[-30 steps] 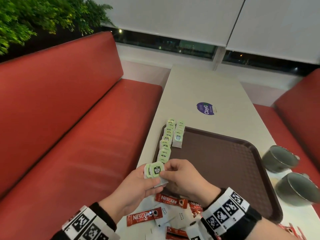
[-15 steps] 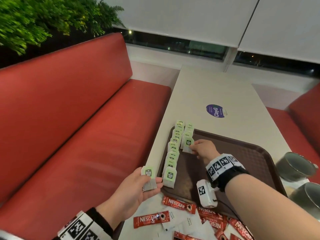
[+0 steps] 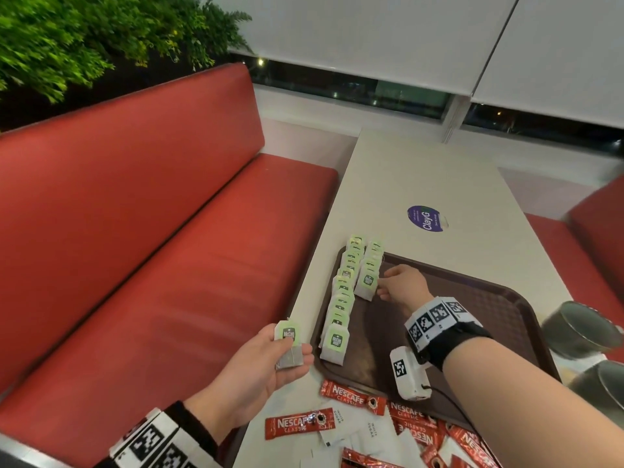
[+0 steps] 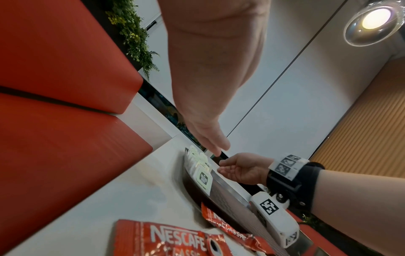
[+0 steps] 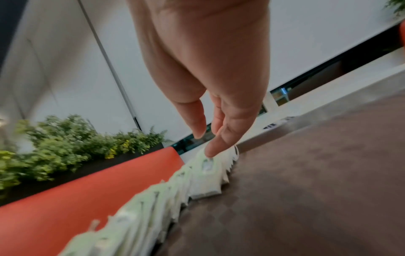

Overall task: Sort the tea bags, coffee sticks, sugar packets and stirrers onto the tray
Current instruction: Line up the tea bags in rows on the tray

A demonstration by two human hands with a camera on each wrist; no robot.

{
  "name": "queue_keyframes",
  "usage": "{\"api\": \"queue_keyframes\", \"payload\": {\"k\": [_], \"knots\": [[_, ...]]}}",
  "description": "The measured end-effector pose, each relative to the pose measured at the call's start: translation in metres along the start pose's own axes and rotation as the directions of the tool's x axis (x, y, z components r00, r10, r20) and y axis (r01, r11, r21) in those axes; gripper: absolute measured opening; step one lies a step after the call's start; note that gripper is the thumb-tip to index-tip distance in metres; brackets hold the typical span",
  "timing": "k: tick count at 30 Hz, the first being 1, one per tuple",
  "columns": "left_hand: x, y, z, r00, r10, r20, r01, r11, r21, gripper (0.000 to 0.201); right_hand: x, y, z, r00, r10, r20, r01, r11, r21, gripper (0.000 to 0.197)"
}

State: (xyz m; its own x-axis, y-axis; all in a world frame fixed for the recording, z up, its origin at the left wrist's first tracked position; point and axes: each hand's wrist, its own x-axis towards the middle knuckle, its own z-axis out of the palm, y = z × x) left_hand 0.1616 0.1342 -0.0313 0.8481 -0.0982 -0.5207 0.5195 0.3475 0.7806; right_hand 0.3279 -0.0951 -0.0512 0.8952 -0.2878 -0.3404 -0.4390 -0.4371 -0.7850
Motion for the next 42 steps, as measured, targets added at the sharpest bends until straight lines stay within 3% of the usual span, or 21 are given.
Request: {"api": "queue_keyframes", "payload": {"k": [2, 4, 7, 8, 13, 17, 23, 26, 29, 32, 34, 37, 39, 42], "knots": [[0.001, 0.000, 0.003, 1.000, 0.001, -0.005, -0.001, 1.000, 0.009, 0.014, -0.017, 0.001, -0.007, 0.995, -0.104, -0.008, 0.104, 0.995, 0.002, 0.013], [0.002, -0.001, 0.008, 1.000, 0.018, -0.002, -0.018, 1.000, 0.017, 0.014, -0.048, -0.001, -0.012, 0.972, -0.206, 0.111, 0.205, 0.979, 0.020, 0.003], [0.001, -0.001, 0.020, 0.998, 0.064, 0.030, -0.064, 0.998, 0.015, 0.016, -0.110, -0.002, -0.014, 0.839, -0.283, 0.465, 0.350, 0.935, -0.061, 0.011], [0.000, 0.000, 0.025, 0.996, 0.079, 0.049, -0.080, 0.997, 0.017, 0.017, -0.129, -0.001, -0.012, 0.805, -0.285, 0.519, 0.382, 0.920, -0.087, 0.014], [-0.002, 0.000, 0.045, 0.980, 0.125, 0.156, -0.136, 0.989, 0.061, 0.023, -0.152, 0.012, 0.004, 0.833, -0.430, 0.348, 0.496, 0.860, -0.123, 0.015], [-0.004, 0.000, 0.052, 0.970, 0.145, 0.193, -0.162, 0.984, 0.075, 0.025, -0.152, 0.019, 0.007, 0.892, -0.392, 0.226, 0.392, 0.919, 0.047, 0.010], [-0.011, 0.002, 0.052, 0.965, 0.167, 0.202, -0.193, 0.974, 0.116, 0.024, -0.152, 0.018, 0.007, 0.870, -0.361, 0.336, 0.313, 0.930, 0.191, 0.008], [-0.016, 0.006, 0.038, 0.972, 0.172, 0.162, -0.195, 0.970, 0.143, 0.030, -0.134, 0.013, 0.003, 0.914, -0.310, 0.263, 0.231, 0.929, 0.290, 0.011], [-0.017, 0.002, 0.013, 0.981, 0.168, 0.095, -0.183, 0.968, 0.173, 0.031, -0.090, 0.014, -0.007, 0.974, -0.219, 0.056, 0.215, 0.974, 0.074, 0.012], [-0.021, -0.007, -0.013, 0.988, 0.152, 0.023, -0.154, 0.977, 0.151, 0.024, -0.038, 0.022, -0.005, 0.993, -0.114, -0.020, 0.112, 0.990, -0.081, 0.017], [-0.025, -0.015, -0.027, 0.989, 0.146, -0.020, -0.142, 0.982, 0.122, 0.025, -0.016, 0.023, 0.002, 0.998, -0.059, 0.020, 0.062, 0.981, -0.184, 0.020], [-0.033, -0.025, -0.047, 0.987, 0.131, -0.096, -0.122, 0.988, 0.090, 0.019, -0.003, 0.018, 0.010, 0.988, -0.050, 0.145, 0.089, 0.956, -0.278, 0.025], [-0.038, -0.030, -0.056, 0.985, 0.116, -0.128, -0.104, 0.990, 0.098, 0.018, 0.003, 0.015, 0.015, 0.987, -0.025, 0.157, 0.080, 0.931, -0.357, 0.025], [-0.045, -0.034, -0.060, 0.982, 0.118, -0.150, -0.102, 0.989, 0.111, 0.016, 0.004, 0.010, 0.023, 0.991, 0.014, 0.136, 0.070, 0.806, -0.587, 0.018]]}}
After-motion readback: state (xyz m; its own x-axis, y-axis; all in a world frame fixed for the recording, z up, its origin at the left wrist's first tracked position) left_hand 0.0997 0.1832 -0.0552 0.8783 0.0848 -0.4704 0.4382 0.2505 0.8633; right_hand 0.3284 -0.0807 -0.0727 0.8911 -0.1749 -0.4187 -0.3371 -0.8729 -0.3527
